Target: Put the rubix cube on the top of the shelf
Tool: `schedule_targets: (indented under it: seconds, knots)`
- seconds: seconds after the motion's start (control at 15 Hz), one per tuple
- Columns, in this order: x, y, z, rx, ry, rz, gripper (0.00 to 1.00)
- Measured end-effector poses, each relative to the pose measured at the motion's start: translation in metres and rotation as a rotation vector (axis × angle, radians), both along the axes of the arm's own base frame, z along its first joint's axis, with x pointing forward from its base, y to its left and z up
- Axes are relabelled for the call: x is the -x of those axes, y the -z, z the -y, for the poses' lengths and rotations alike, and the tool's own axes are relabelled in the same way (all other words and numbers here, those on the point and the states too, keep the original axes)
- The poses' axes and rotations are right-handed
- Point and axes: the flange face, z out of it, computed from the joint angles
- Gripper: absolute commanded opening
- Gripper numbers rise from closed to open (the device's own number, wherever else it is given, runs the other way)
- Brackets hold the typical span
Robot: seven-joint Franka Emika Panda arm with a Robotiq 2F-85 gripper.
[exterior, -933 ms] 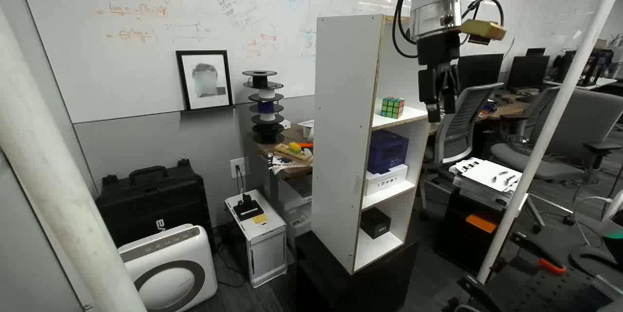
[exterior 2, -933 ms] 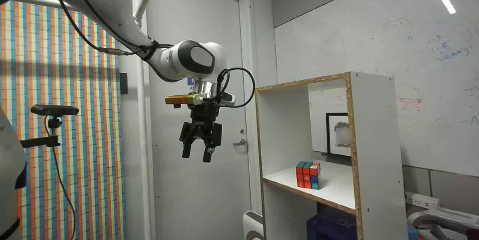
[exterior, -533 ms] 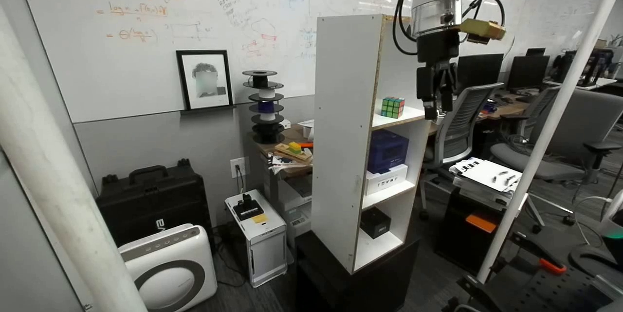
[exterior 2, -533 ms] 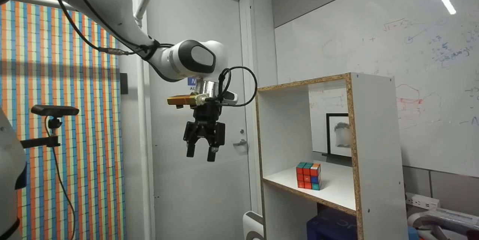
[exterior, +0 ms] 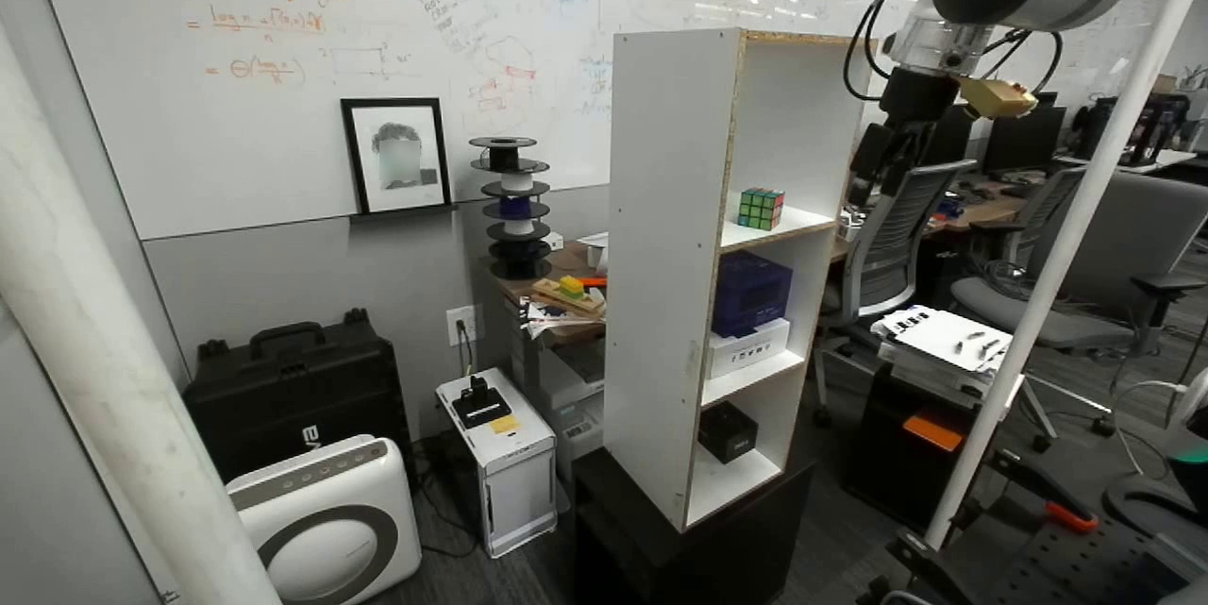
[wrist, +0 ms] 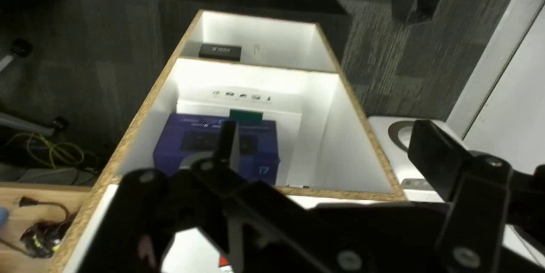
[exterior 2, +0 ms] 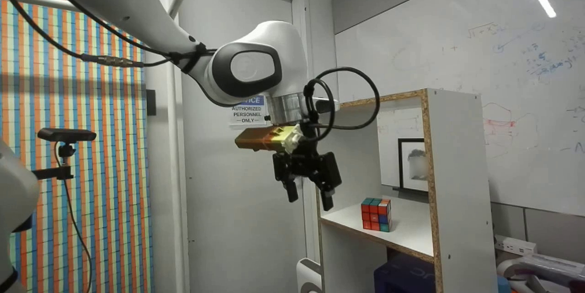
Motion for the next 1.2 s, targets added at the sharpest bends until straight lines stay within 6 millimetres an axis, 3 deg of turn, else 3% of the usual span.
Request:
schedule_targets:
  seconds: [0.13, 0.27, 0.67, 0.87, 1.2]
  knots:
    - [-0.002, 0.012, 0.021, 0.009, 0.005, 0.093, 1.0]
    - [-0.01, 0.029, 0.028, 0.027, -0.002, 0.159, 1.0]
    - [-0.049, 0.075, 0.013, 0.006, 0.016, 0.314, 1.0]
    - [-0.071, 0.075, 0.006, -0.019, 0.025, 0.351, 1.0]
    - [-0.098, 0.071, 0.025, -0.01, 0.047, 0.385, 1.0]
